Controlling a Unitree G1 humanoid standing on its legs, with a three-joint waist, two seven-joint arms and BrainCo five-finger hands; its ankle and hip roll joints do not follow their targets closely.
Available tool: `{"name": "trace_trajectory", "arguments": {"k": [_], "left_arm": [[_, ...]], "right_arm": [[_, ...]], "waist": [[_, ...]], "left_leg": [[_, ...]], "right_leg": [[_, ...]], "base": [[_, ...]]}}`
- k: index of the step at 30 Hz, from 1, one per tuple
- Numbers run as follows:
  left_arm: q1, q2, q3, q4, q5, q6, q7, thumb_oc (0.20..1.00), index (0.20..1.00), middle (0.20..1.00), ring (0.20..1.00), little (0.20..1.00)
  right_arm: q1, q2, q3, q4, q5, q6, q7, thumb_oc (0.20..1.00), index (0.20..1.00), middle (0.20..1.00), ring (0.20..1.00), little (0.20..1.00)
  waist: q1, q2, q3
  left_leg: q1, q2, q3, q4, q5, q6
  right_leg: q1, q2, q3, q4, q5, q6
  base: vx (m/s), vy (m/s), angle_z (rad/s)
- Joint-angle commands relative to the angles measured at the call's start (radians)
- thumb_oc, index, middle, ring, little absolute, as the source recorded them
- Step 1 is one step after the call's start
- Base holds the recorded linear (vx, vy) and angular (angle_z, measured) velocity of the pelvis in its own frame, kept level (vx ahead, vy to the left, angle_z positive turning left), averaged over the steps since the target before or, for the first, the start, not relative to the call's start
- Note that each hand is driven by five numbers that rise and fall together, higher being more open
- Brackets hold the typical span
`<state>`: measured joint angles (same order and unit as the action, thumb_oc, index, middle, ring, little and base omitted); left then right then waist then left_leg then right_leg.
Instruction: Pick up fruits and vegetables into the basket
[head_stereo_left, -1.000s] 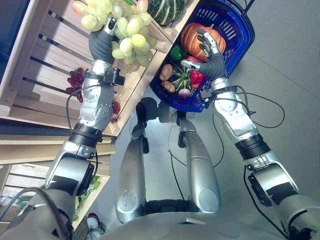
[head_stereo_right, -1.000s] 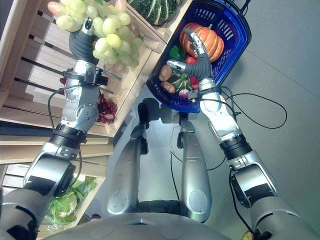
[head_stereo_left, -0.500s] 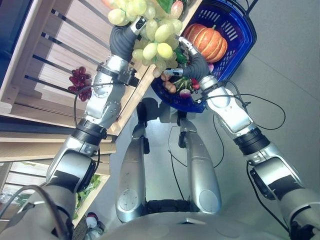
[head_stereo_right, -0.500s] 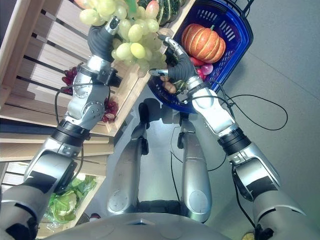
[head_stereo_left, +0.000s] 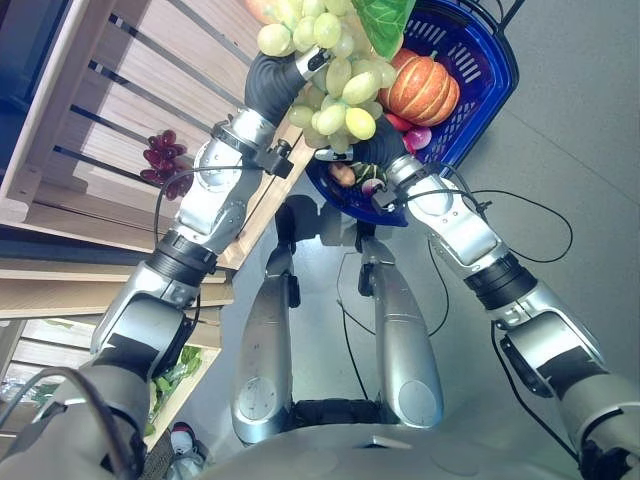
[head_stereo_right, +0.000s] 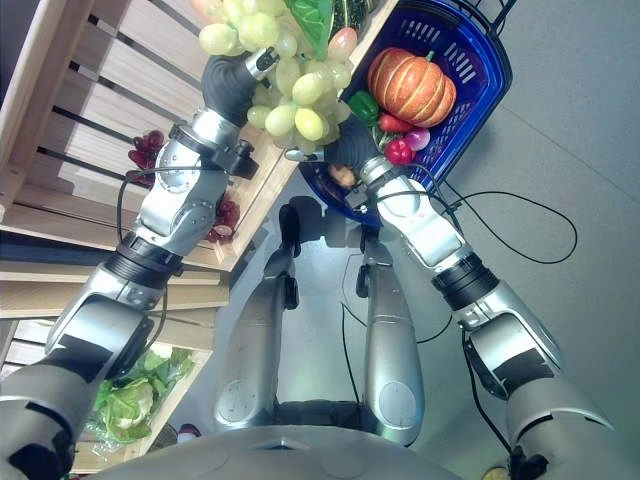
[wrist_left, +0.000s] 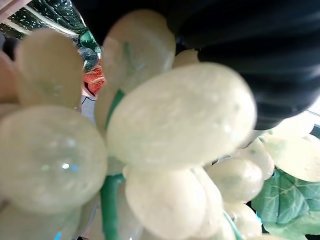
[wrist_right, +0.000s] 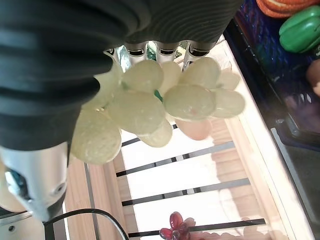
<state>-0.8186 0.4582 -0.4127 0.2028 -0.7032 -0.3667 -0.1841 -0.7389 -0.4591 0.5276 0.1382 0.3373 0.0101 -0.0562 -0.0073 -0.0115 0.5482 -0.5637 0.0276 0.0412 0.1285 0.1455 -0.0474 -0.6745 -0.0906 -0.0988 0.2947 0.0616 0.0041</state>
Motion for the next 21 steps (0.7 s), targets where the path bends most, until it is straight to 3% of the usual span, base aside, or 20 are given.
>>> {"name": "trace_trajectory", "arguments": {"k": [1,21], "left_arm": [[-0.047,0.002,-0.016,-0.166,0.008,-0.030,-0.046,0.200,0.200,0.200,0.200,0.200],[-0.035,-0.033,-0.050,-0.181,-0.051,0.003,-0.093,0.200,0.200,0.200,0.200,0.200]], "right_arm": [[-0.036,-0.009,0.013,-0.143,0.036,-0.054,0.007,1.000,1.000,1.000,1.000,1.000],[-0.038,0.038,-0.009,-0.151,0.144,-0.109,-0.051,1.000,1.000,1.000,1.000,1.000]], "waist": [[-0.013,0.016,-0.028],[-0.012,0.015,-0.028]], "left_leg": [[-0.002,-0.046,-0.018,0.077,-0.112,-0.004],[-0.002,-0.051,-0.021,0.066,-0.102,0.000]], "right_leg": [[0.099,0.004,-0.030,-0.038,-0.058,0.071],[0.101,0.004,-0.038,-0.055,-0.041,0.072]], "base": [[0.00,0.000,0.00],[0.00,0.000,0.00]]}}
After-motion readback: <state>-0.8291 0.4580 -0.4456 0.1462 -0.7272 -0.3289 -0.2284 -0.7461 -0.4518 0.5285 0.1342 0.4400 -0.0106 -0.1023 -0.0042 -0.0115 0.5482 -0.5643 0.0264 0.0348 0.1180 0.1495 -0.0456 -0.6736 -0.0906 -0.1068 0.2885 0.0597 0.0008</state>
